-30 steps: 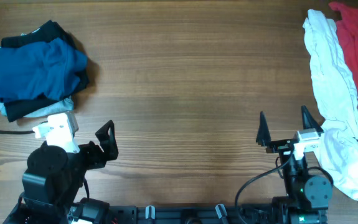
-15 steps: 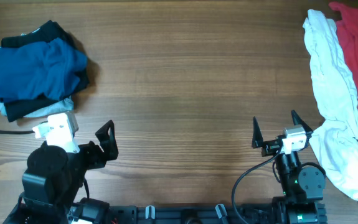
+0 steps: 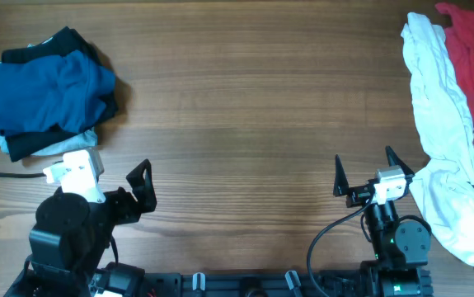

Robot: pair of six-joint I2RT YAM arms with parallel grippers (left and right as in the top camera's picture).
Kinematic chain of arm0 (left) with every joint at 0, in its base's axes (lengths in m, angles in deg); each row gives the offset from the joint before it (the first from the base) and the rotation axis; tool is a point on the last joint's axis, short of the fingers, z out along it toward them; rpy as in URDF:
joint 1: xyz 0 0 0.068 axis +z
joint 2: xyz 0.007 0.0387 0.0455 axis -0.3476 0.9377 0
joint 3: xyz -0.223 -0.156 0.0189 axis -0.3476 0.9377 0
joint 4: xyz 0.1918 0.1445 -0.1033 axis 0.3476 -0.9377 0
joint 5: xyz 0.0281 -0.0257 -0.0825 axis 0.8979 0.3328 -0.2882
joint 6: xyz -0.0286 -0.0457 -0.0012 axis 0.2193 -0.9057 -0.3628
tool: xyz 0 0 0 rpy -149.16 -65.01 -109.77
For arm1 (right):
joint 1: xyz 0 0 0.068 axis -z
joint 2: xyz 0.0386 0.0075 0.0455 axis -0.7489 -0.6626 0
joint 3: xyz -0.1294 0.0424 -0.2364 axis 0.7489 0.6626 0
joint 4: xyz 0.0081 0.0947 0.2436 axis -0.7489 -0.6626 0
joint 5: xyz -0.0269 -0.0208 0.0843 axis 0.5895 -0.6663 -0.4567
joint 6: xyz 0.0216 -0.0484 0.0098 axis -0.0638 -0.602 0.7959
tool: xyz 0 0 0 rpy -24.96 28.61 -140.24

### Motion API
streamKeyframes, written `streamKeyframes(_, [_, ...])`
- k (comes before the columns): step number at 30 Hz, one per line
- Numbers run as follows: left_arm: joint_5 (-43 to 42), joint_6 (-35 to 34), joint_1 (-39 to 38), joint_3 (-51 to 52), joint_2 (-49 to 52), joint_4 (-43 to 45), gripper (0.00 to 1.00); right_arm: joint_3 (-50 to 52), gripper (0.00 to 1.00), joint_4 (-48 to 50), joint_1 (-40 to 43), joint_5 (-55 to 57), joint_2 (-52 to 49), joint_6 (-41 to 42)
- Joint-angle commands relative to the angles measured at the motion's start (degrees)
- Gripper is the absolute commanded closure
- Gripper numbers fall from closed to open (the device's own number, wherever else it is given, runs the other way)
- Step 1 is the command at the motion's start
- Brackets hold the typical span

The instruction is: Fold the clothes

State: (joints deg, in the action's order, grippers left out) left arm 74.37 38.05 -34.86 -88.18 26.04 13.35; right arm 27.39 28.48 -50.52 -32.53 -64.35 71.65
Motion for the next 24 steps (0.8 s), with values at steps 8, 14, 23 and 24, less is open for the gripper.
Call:
streamKeyframes(8, [0.94,-0.59,-0.22,0.39,-0.15,0.11,0.0,0.04,0.0,0.37,0.39,-0.96,0.57,1.09])
streamKeyframes(14, [0.94,-0.59,-0.22,0.39,-0.15,0.11,0.0,0.04,0.0,0.37,0.39,-0.94,0.57,1.09])
streamKeyframes(23, [0.63,1.84,5.51,0.9,-1.29,-5.25,0.0,0.04,0.0,0.37,0.39,-0.94,0.57,1.09])
streamKeyframes(24, [0.13,1.84,6.99,1.53,-2.01,-6.19,0.0,0.04,0.0,0.37,0.39,-0.96,0.57,1.09])
